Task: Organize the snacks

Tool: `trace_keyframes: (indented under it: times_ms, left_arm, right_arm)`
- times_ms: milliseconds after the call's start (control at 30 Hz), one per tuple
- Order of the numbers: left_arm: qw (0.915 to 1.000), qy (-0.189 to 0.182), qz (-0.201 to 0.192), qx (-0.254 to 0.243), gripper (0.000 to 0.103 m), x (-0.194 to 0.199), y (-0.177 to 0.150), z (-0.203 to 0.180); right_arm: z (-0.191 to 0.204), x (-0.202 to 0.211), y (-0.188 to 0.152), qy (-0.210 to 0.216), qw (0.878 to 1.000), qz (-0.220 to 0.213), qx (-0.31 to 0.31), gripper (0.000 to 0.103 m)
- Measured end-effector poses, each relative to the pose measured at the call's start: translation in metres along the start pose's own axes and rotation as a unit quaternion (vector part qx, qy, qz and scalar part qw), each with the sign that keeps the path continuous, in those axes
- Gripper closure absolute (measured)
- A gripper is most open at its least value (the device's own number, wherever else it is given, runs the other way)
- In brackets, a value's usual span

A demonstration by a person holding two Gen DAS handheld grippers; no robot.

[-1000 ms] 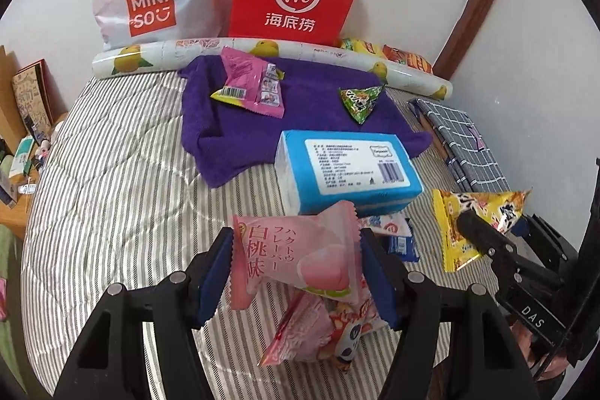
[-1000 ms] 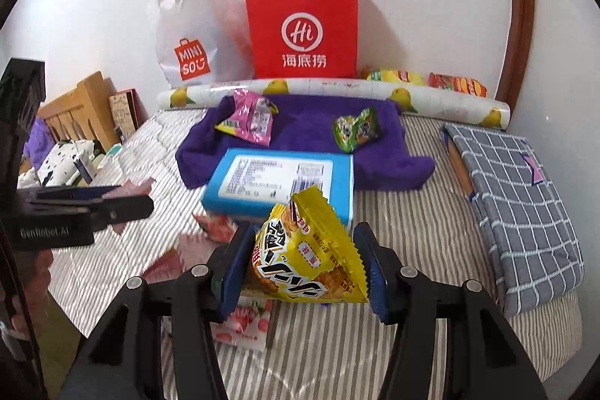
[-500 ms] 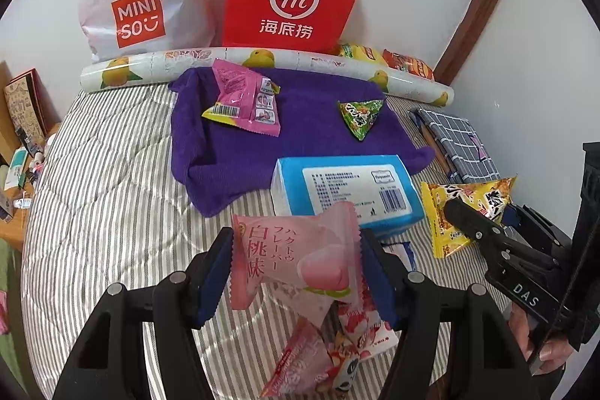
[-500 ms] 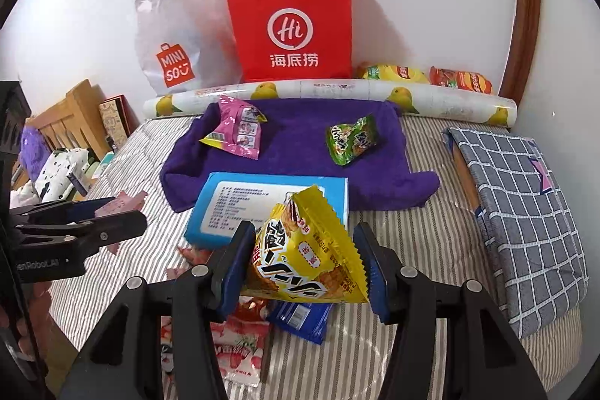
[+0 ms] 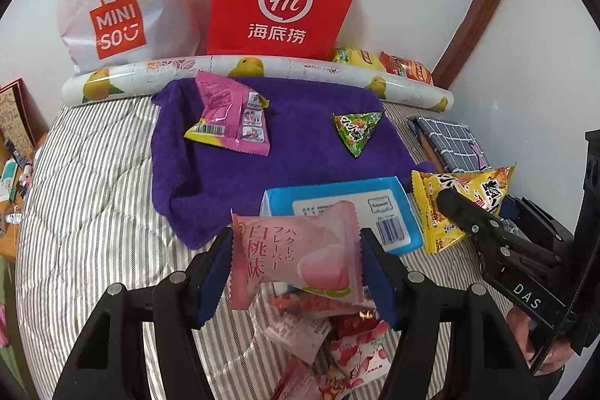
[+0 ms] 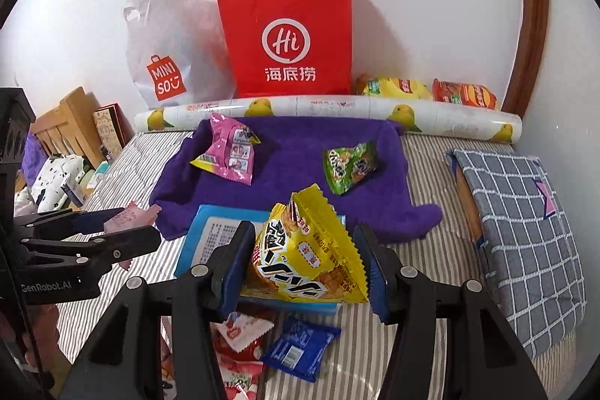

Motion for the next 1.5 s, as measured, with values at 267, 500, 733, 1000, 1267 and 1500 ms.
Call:
trace_keyframes:
  times_ms: [267,500,733,1000,1267,1500]
  left_arm:
    - [1.0000,0.004,0.007,0.001,0.039,-0.017,0.012,0.007]
    - [0.9998,0.015,0.005,0.015,0.039,-0.030,0.031,0.029]
    - [0.9992,0.027,0.005,0.029,0.039,-0.044,0.044,0.047]
    - [0.9987,0.039,0.012,0.029,0.039,-0.064,0.053,0.057]
    - [0.9979,0.049,0.017,0.038,0.039,-0.086,0.062,0.067]
    - [0.9971,0.047,0.027,0.054,0.039,-0.104,0.063,0.080]
  right_arm:
    - [-0.014,-0.018,0.014,-0.005,1.000,0.007,-0.013,0.049]
    - [-0.029,-0.040,0.027,-0.010,1.000,0.013,-0.023,0.049]
    - [-0.042,-0.064,0.035,-0.017,0.999,0.023,-0.035,0.049]
    - [-0.055,-0.089,0.040,-0.020,0.998,0.029,-0.044,0.049]
    - [-0.067,-0.115,0.035,-0.022,0.997,0.045,-0.053,0.049]
    - [-0.075,-0.138,0.033,-0.019,0.996,0.061,-0.058,0.049]
Point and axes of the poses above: each gripper's, at about its wrist camera, not at the fingertips, and x roughly against the way its jaws point, z to its left, y to its top, the point moved 6 cm from there along -x, roughly the way its jaws point, and after that the axes turned 1 degree about -x, right-handed, at the moved point
